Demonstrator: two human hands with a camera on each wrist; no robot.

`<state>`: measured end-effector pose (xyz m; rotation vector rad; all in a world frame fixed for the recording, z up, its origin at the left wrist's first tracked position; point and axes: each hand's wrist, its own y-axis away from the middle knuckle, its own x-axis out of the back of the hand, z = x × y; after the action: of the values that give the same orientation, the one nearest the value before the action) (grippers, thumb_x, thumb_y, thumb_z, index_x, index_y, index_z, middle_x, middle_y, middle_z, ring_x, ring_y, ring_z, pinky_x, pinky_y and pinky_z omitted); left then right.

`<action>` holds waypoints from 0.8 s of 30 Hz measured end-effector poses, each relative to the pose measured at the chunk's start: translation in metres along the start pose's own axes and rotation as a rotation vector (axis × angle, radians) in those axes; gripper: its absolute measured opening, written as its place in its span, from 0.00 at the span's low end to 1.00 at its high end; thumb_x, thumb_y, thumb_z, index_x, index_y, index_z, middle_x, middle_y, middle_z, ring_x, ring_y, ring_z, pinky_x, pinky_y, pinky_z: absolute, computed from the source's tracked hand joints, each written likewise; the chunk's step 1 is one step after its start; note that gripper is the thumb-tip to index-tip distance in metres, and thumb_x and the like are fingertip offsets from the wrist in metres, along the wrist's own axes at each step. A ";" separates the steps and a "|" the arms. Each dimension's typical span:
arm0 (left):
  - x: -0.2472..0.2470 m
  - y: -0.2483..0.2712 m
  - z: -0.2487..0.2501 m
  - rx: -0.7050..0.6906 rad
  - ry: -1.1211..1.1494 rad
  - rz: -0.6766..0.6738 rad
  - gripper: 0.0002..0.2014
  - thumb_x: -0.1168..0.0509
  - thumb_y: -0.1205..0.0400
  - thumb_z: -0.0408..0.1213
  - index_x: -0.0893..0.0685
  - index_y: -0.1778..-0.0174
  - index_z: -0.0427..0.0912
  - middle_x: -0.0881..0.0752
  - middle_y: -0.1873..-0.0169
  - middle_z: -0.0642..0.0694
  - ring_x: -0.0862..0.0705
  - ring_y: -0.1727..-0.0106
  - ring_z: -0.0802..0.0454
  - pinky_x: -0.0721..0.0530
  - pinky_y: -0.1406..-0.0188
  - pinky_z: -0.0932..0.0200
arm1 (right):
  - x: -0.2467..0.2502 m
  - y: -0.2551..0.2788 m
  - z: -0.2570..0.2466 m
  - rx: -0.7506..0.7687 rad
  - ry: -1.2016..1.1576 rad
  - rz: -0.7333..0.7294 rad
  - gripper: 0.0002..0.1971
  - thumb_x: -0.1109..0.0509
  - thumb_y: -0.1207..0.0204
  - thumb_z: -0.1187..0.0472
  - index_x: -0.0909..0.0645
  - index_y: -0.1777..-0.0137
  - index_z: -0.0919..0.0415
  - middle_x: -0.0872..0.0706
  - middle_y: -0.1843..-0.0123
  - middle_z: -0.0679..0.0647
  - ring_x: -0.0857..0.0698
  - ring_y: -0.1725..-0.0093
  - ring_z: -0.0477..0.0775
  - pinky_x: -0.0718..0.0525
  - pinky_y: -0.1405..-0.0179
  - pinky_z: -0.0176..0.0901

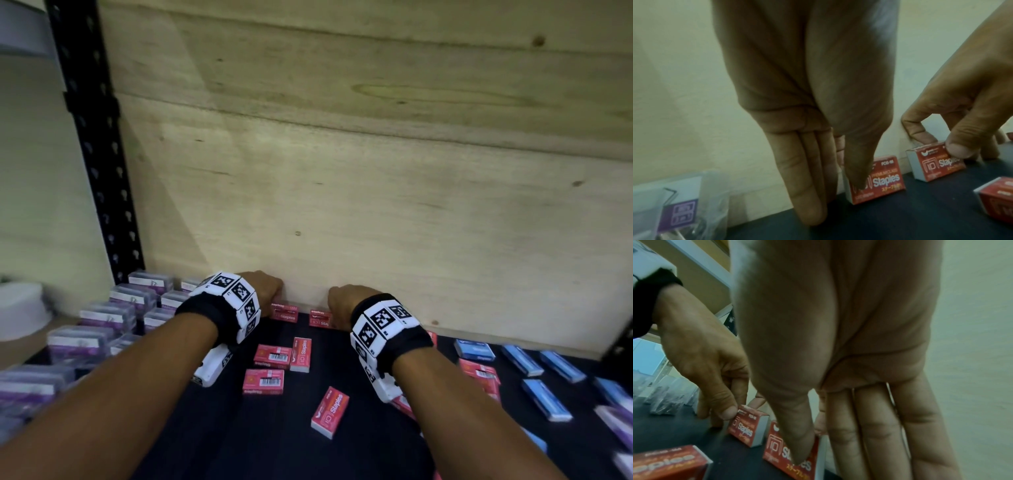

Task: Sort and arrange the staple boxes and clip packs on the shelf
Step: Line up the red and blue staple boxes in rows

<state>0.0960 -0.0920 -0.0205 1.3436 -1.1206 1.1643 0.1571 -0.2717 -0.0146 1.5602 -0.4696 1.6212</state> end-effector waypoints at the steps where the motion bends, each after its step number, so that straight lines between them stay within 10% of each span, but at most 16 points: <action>1: 0.000 0.000 0.000 0.002 0.003 -0.004 0.13 0.32 0.19 0.41 0.21 0.40 0.46 0.15 0.43 0.45 0.16 0.44 0.43 0.23 0.54 0.59 | 0.000 0.000 -0.001 -0.002 0.008 -0.007 0.19 0.32 0.17 0.61 0.22 0.29 0.68 0.16 0.33 0.63 0.16 0.36 0.62 0.23 0.52 0.44; 24: -0.001 -0.003 0.004 0.019 -0.074 -0.038 0.16 0.29 0.23 0.40 0.23 0.42 0.43 0.16 0.50 0.44 0.14 0.51 0.45 0.21 0.61 0.56 | 0.005 0.008 -0.009 -0.020 0.030 -0.013 0.20 0.31 0.17 0.62 0.23 0.28 0.69 0.16 0.32 0.62 0.15 0.36 0.62 0.23 0.51 0.43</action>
<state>0.0996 -0.0960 -0.0218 1.4269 -1.1347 1.1077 0.1459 -0.2681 -0.0087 1.5191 -0.4566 1.6235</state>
